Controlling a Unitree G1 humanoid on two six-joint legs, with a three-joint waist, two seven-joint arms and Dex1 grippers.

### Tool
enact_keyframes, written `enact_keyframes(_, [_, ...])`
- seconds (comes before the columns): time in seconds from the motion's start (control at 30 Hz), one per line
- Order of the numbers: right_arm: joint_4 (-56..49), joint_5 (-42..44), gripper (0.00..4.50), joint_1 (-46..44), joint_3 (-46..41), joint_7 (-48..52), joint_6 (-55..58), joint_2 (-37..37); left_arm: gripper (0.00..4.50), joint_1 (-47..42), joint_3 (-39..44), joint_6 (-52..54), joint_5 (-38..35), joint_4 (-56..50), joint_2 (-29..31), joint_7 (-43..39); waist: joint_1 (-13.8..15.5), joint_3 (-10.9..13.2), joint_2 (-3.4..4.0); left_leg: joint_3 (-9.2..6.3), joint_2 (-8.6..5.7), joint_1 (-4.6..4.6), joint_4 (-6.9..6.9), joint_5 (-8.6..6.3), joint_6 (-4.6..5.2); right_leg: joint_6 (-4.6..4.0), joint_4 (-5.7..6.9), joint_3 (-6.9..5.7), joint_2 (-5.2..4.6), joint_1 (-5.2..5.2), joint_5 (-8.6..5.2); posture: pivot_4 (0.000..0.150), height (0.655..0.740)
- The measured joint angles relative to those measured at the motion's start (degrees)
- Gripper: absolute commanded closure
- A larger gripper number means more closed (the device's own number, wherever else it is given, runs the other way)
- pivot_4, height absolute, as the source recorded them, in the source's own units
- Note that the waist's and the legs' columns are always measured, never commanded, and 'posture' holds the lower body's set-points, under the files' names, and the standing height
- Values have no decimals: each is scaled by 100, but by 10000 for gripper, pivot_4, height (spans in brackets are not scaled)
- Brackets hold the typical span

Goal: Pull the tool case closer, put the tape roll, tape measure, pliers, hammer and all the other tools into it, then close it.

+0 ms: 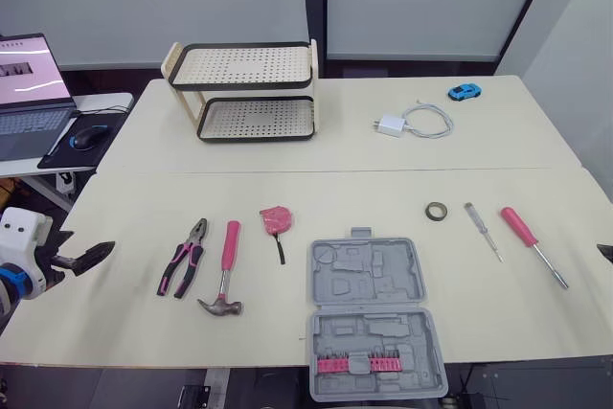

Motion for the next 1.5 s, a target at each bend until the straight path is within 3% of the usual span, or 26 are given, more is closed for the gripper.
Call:
enact_keyframes(0.27, [-515,50,0,60,141,33,94,2,481,246,3,-170,-77,-387,-131,-20,2,-1,1,0,2,-1,1,0,-1,0,3,0,1,-1,0,1500,7400])
enact_keyframes(0.8, [-982,7,0,-79,645,18,120,47,481,37,18,809,-643,-1429,-128,-150,3,0,1,-1,1,-2,3,0,-1,0,5,-1,1,-1,0,1500,7400])
enact_keyframes(0.97, [-1356,14,0,-110,809,28,226,48,481,-293,-56,1142,-986,-2262,-169,-250,5,0,1,0,1,-2,7,0,-1,0,6,1,1,0,0,1500,7400])
enact_keyframes(1.5, [-3086,160,0,-217,1297,182,1202,117,481,-1308,-1327,2218,-1665,-4559,-984,-1,8,1,-1,-1,1,-8,14,0,-3,0,5,0,2,1,1,1500,7400])
